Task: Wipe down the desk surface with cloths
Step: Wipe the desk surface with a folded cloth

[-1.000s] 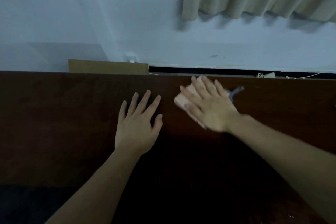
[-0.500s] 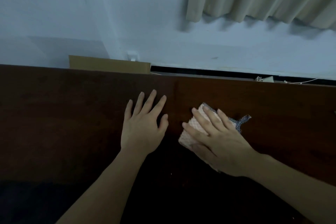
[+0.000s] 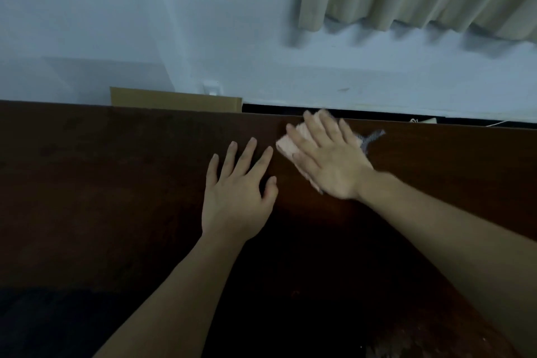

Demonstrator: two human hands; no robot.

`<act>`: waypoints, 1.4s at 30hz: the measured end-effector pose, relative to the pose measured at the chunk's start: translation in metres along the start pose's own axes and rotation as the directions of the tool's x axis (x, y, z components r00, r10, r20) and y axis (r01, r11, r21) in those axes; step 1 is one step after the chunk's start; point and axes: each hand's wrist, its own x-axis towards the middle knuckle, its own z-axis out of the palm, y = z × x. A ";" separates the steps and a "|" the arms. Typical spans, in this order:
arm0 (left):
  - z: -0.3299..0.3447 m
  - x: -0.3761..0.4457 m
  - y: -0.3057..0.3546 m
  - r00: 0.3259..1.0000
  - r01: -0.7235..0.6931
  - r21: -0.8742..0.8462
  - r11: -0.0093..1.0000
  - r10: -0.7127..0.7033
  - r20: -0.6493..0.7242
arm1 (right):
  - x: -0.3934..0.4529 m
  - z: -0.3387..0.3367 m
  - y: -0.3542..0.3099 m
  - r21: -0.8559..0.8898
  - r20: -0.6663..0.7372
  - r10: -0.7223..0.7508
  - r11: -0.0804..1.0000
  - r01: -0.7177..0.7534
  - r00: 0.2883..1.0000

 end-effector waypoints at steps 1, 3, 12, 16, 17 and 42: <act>0.000 0.000 0.000 1.000 0.002 -0.007 1.000 -0.002 0.003 | -0.023 0.004 -0.006 0.006 0.005 -0.037 0.999 0.037 0.999; 0.001 0.000 0.001 1.000 0.001 -0.009 1.000 -0.001 -0.003 | -0.069 0.013 -0.014 0.017 0.040 -0.112 0.994 0.111 0.993; -0.004 0.001 0.000 1.000 -0.016 -0.015 1.000 0.016 0.009 | -0.011 0.003 0.005 0.004 -0.026 0.048 0.999 -0.048 0.998; -0.001 0.002 0.001 1.000 -0.009 0.012 1.000 0.010 -0.015 | 0.037 -0.009 0.002 0.026 -0.006 0.122 0.992 -0.121 0.993; -0.001 0.002 0.001 1.000 -0.008 0.015 1.000 0.009 -0.008 | 0.034 -0.008 0.000 0.033 -0.005 0.116 0.993 -0.115 0.993; 0.001 0.000 0.002 0.999 0.029 0.015 0.999 -0.028 -0.019 | -0.011 0.001 0.011 0.021 -0.011 -0.132 0.991 0.132 0.991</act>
